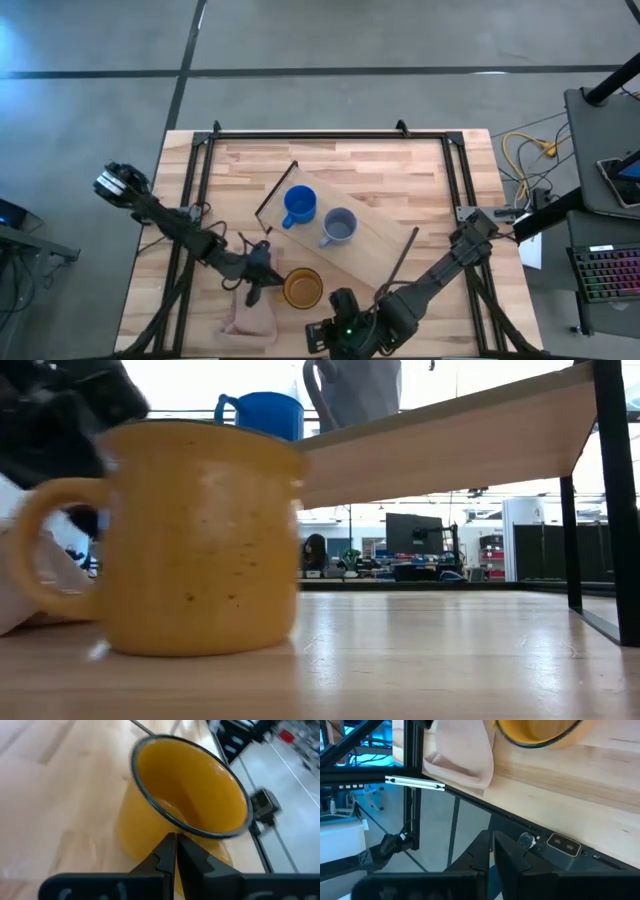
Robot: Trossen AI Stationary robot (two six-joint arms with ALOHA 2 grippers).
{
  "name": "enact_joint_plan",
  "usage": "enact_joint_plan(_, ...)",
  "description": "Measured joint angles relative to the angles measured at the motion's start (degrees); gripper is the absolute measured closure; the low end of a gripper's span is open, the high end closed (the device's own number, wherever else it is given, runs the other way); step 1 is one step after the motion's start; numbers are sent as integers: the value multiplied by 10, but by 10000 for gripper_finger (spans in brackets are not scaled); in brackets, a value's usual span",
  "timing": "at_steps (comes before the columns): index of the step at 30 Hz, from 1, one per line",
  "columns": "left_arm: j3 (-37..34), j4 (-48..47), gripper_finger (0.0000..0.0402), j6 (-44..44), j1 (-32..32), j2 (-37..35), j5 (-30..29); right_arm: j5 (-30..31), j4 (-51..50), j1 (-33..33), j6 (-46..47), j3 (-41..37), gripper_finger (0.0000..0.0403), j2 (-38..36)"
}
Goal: Stack small to large cups/mugs on shelf
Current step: Put the yellow mug on the shelf
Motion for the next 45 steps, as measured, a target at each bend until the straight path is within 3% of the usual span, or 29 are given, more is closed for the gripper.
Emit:
enact_joint_plan(6, 68, 51, 402, 3, 20, 85, 59, 0, -6, 6, -11, 10, 385, 0)
enact_joint_plan(13, 152, 44, 402, 24, 20, 157, 120, -1, -65, 13, -15, 21, 385, -6)
enact_joint_plan(21, 192, 40, 402, 70, 21, 162, 191, -41, -197, 26, 1, 21, 385, -23)
enact_joint_plan(25, 176, 31, 402, 85, 24, 141, 165, -40, -233, 30, 5, 22, 385, -34)
enact_joint_plan(28, 160, -32, 402, 85, 23, 101, 121, -43, -235, 37, 25, 22, 385, -34)
enact_joint_plan(36, 122, -74, 402, 92, 11, -79, 127, -46, -225, 56, -1, 20, 385, -29)
enact_joint_plan(39, 122, -118, 402, 115, 4, -158, 133, -40, -203, 56, -71, 19, 385, -29)
enact_joint_plan(45, 122, -269, 402, 138, 2, -313, 116, 29, -165, 51, -227, 19, 385, -29)
